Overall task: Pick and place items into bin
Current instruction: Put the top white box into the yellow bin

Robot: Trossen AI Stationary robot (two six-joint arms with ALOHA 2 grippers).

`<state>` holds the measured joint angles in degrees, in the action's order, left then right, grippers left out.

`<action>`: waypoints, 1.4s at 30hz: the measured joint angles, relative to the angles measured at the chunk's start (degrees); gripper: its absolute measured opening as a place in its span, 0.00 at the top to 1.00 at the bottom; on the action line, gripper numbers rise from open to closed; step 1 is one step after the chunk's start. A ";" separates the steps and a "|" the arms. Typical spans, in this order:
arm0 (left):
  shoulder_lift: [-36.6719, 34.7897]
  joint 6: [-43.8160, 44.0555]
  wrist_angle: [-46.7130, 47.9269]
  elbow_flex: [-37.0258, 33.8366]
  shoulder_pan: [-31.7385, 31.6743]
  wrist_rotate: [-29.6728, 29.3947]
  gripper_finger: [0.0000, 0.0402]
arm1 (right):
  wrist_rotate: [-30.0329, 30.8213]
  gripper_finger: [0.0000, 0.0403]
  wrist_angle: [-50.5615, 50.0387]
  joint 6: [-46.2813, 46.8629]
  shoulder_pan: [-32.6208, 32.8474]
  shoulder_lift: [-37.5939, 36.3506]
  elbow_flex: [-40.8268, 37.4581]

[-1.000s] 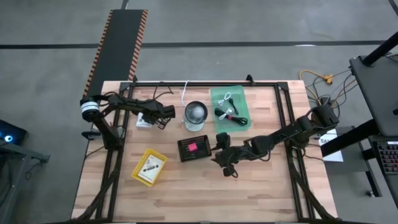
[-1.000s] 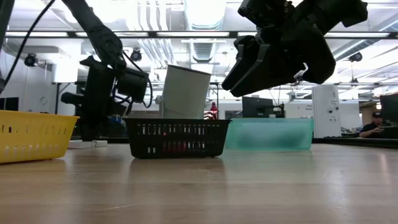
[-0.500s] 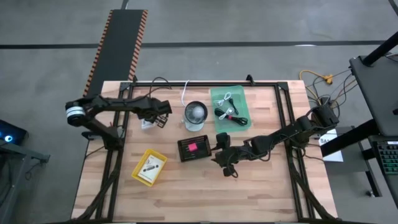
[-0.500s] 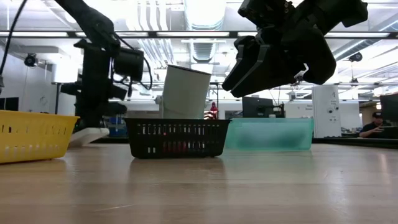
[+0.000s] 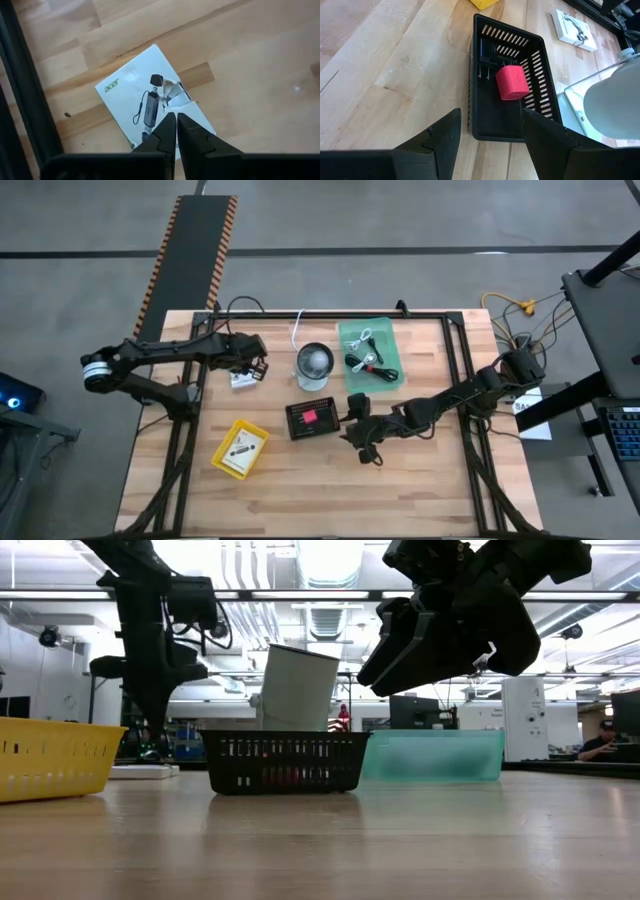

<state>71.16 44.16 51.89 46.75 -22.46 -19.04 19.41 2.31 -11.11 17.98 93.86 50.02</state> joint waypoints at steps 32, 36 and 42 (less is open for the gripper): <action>21.08 6.11 -12.68 0.62 -3.34 5.51 0.39 | -0.01 0.52 0.07 -0.02 0.00 0.00 0.00; 22.87 3.43 -12.94 0.71 -3.48 7.51 0.49 | 0.00 0.52 0.09 0.00 0.00 0.00 0.00; 25.17 0.33 -13.07 0.69 -3.54 10.85 0.75 | 0.00 0.52 0.09 0.02 0.00 0.00 0.00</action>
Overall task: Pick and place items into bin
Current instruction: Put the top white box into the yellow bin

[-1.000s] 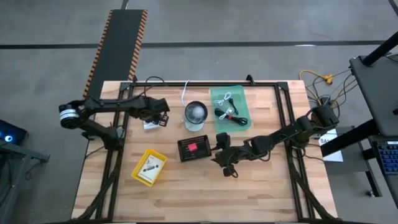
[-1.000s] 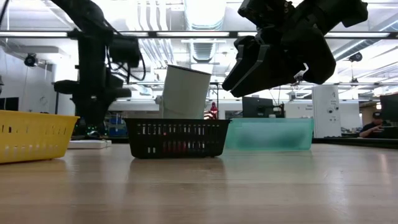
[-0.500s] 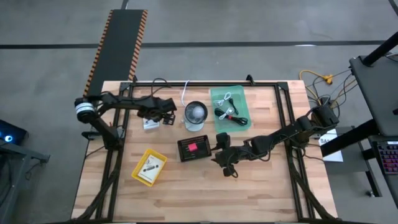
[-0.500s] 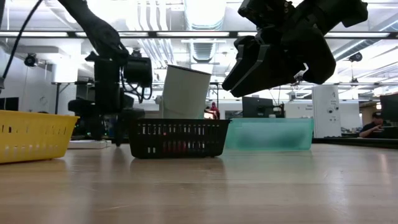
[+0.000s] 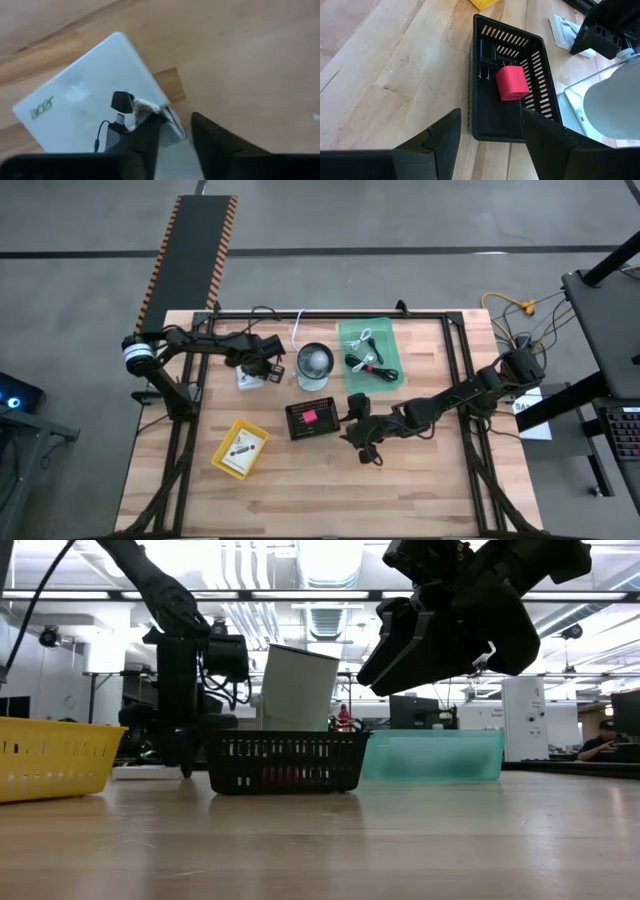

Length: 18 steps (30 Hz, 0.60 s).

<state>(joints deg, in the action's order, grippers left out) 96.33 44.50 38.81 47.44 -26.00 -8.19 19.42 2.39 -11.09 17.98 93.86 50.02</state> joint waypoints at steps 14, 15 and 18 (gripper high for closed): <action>-3.41 -9.59 3.31 1.31 -0.02 1.73 1.00 | -0.01 0.52 -0.03 -0.02 0.00 0.00 0.00; -4.54 -10.57 5.14 1.86 -0.02 2.04 1.00 | 0.00 0.52 -0.04 -0.02 0.00 0.00 0.00; -9.09 -10.67 12.68 3.80 0.86 2.92 1.00 | -0.01 0.52 -0.07 -0.02 -0.02 0.00 0.00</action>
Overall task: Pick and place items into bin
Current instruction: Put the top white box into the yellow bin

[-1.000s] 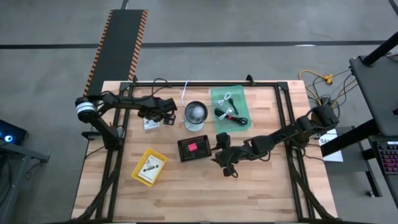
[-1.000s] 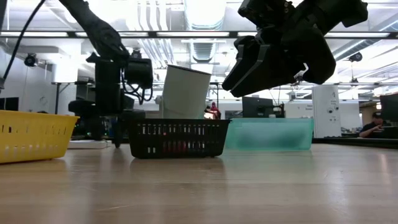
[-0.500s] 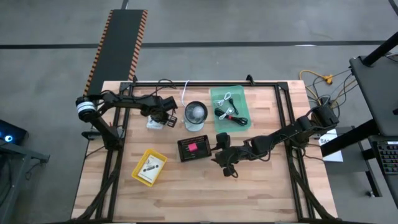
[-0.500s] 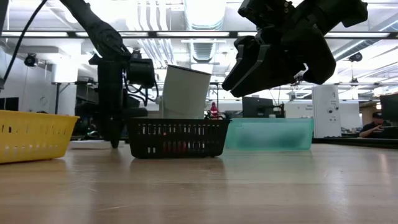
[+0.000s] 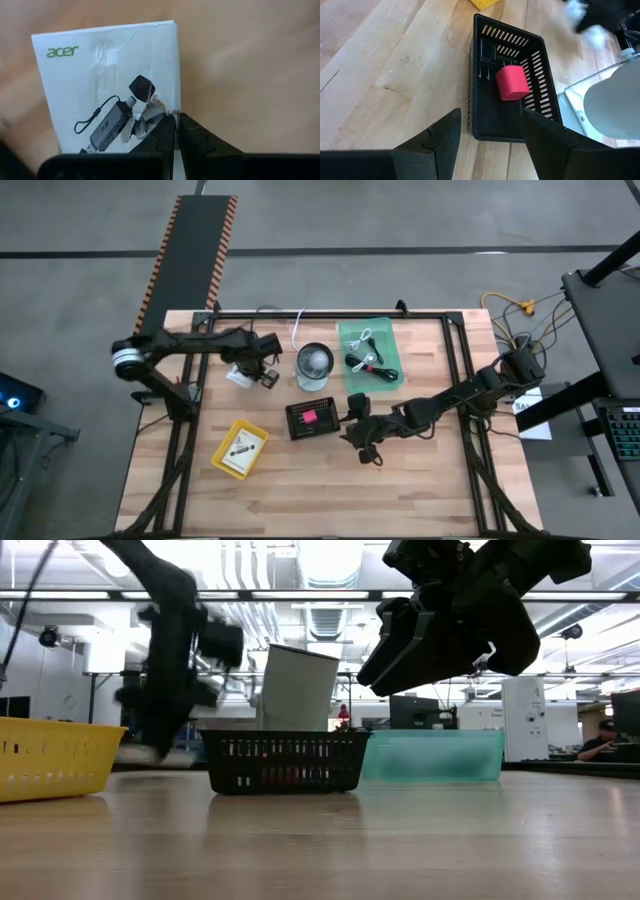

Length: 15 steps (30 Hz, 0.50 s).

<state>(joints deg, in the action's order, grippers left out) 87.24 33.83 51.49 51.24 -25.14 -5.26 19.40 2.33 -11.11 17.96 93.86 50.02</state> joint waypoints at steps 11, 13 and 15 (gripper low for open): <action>-13.54 14.92 8.17 3.98 13.73 0.89 1.00 | 0.00 0.52 -0.28 0.00 0.01 0.01 -0.07; -14.74 20.67 7.93 3.86 18.23 1.57 1.00 | 0.02 0.52 -0.28 0.00 0.00 0.00 -0.07; -15.23 25.92 8.22 3.74 23.05 2.02 1.00 | 0.01 0.52 -0.28 0.16 0.01 0.00 -0.07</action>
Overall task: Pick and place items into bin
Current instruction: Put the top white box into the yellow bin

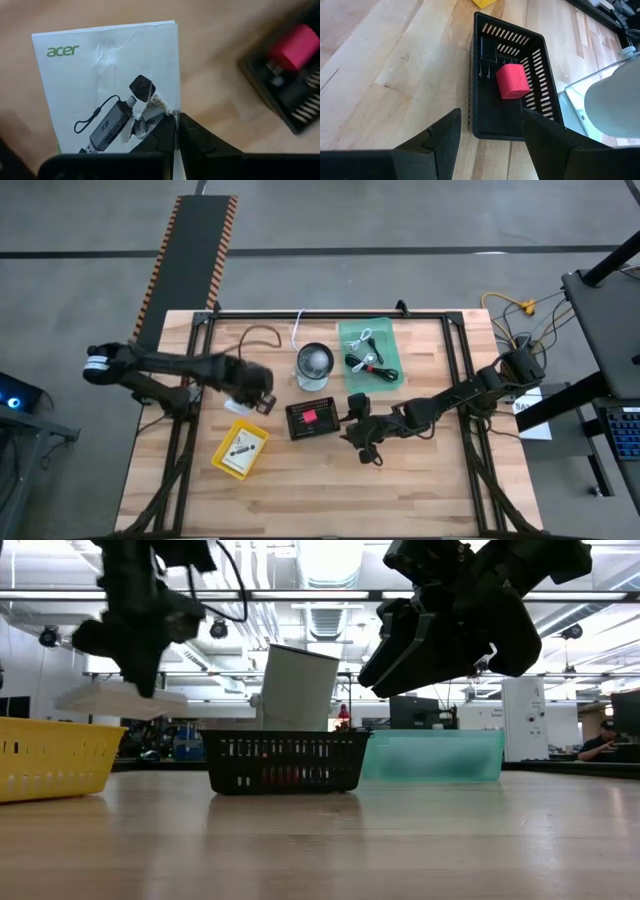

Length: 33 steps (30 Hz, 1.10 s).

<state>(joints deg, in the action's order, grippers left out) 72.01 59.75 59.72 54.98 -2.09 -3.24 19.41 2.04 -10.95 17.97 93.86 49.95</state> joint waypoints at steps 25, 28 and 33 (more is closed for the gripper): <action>14.97 26.92 -4.79 5.06 26.64 5.38 1.00 | 0.01 0.52 0.31 1.10 -0.01 0.00 0.00; 14.87 27.02 -4.73 5.09 26.96 6.27 1.00 | 0.01 0.52 0.31 1.06 -0.01 0.00 0.00; 13.85 29.30 -4.71 5.01 27.80 6.83 1.00 | 0.01 0.52 0.31 0.95 -0.01 0.00 0.00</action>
<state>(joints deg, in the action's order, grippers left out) 85.86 89.05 55.00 59.99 25.71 3.59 19.42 2.35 -10.00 17.96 93.86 49.95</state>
